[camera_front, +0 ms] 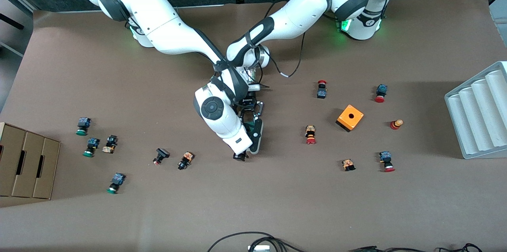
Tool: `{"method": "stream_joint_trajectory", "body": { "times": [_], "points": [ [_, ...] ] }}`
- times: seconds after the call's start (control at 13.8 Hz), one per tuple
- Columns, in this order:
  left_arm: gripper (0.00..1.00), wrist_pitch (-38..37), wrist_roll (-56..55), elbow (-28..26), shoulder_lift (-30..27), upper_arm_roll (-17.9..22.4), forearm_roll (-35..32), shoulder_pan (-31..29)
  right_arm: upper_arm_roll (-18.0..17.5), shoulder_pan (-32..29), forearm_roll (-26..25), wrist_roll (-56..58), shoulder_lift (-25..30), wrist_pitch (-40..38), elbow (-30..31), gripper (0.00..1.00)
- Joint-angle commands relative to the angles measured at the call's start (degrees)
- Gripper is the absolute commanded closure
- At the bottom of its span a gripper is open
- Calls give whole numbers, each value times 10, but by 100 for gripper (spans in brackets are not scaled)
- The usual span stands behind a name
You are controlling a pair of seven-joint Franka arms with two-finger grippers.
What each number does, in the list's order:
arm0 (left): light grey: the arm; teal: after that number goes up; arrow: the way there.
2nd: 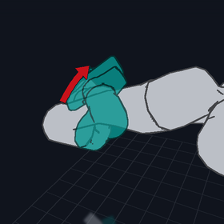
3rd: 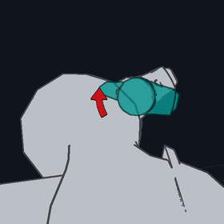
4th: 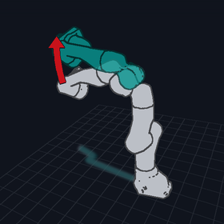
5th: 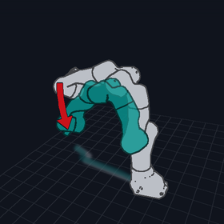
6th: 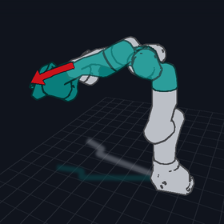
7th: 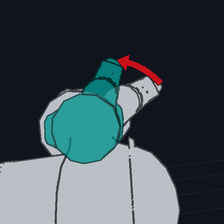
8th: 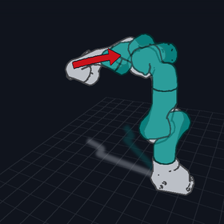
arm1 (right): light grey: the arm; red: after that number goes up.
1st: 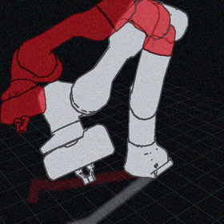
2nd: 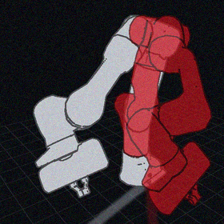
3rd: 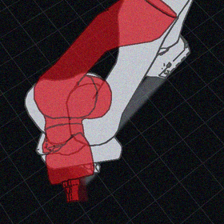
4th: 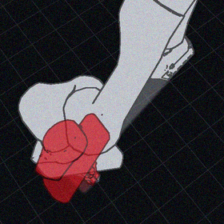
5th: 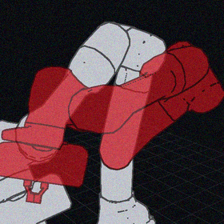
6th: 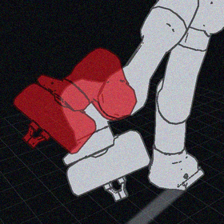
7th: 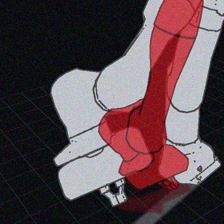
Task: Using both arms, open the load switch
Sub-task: 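Lower the right gripper and grasp the white switch handle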
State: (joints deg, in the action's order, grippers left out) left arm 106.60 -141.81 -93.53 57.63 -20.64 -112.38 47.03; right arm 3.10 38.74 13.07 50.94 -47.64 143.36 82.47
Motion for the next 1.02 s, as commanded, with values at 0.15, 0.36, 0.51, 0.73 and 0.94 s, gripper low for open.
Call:
{"method": "stream_joint_trajectory", "body": {
  "times": [0.15,0.36,0.51,0.73,0.94],
  "points": [
    [57,15,15,21,15,4,-6,2,5,12,-9,8,-17,10,-21,31],
    [57,15,15,21,15,4,-6,2,6,13,-10,7,-18,10,-21,32],
    [57,15,15,21,15,4,-6,2,6,17,-10,6,-18,10,-20,33],
    [57,15,15,21,16,4,-6,2,9,18,-9,6,-18,10,-18,37],
    [57,15,15,21,16,4,-6,2,10,17,-9,6,-19,10,-15,37]
  ]
}}
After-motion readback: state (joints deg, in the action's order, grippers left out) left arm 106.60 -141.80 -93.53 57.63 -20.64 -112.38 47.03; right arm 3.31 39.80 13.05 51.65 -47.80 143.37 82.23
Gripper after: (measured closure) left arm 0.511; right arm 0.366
